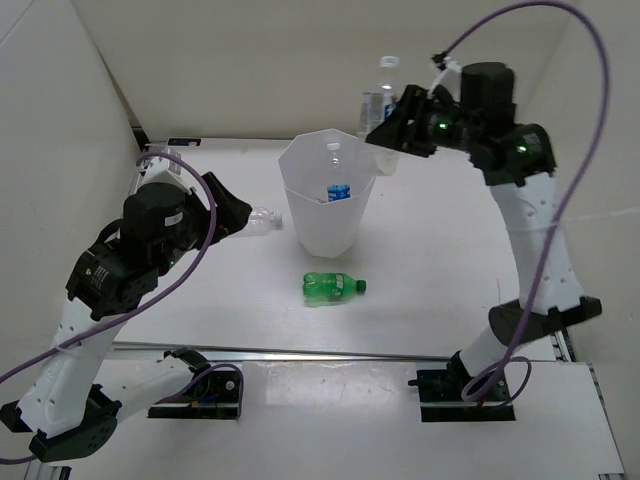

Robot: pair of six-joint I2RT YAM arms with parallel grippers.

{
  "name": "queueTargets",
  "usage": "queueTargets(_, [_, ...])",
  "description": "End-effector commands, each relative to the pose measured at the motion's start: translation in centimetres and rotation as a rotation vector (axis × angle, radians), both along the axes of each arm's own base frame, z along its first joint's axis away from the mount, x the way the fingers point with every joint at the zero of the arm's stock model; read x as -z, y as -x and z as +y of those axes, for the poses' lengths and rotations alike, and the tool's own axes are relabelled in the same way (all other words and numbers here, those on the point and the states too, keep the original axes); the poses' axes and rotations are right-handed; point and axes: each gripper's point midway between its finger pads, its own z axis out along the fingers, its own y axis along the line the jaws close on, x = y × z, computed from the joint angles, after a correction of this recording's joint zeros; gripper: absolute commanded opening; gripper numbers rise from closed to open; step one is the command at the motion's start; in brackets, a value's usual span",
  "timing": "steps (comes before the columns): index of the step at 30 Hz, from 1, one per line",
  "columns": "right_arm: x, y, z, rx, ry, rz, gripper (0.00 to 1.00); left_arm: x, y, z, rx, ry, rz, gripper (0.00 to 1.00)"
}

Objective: Put the plastic bottles in the bin

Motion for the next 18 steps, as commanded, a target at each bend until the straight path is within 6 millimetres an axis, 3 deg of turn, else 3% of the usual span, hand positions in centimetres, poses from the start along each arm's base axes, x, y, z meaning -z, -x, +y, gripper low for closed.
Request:
queueTargets(1, [3.1, -1.9, 5.0, -0.15, 0.014, 0.046, 0.26, -0.1, 0.6, -0.1, 0.027, 0.002, -0.004, 1.0])
queueTargets(3, [4.2, -3.1, 6.2, -0.159, 0.034, 0.056, 0.26, 0.1, 0.8, -0.2, 0.032, 0.008, 0.009, 1.0])
queueTargets(5, [3.3, -3.9, 7.0, -0.168, 0.022, 0.025, 0.27, 0.4, 1.1, -0.3, 0.043, 0.004, 0.025, 1.0])
queueTargets(6, [4.2, -4.8, 7.5, -0.169, 0.028, 0.042, 0.29, 0.8, 1.3, -0.2, 0.038, 0.004, 0.042, 1.0])
queueTargets(9, [4.5, -5.7, 8.2, -0.177, 0.015, 0.042, 0.35, 1.6, 2.0, 0.8, 0.01, -0.021, 0.073, 1.0])
queueTargets(13, [5.4, -5.1, 9.7, -0.217, 0.019, 0.06, 0.81, 1.8, 2.8, 2.8, -0.051, -0.058, 0.084, 1.0])
queueTargets(14, [5.0, -4.9, 9.6, -0.217, 0.016, 0.052, 0.97, 1.7, 3.0, 3.2, -0.065, -0.066, 0.084, 1.0])
queueTargets(18, [2.1, -2.6, 8.8, -0.239, -0.022, 0.013, 1.0, 3.3, 2.9, 4.8, -0.134, -0.144, 0.116, 1.0])
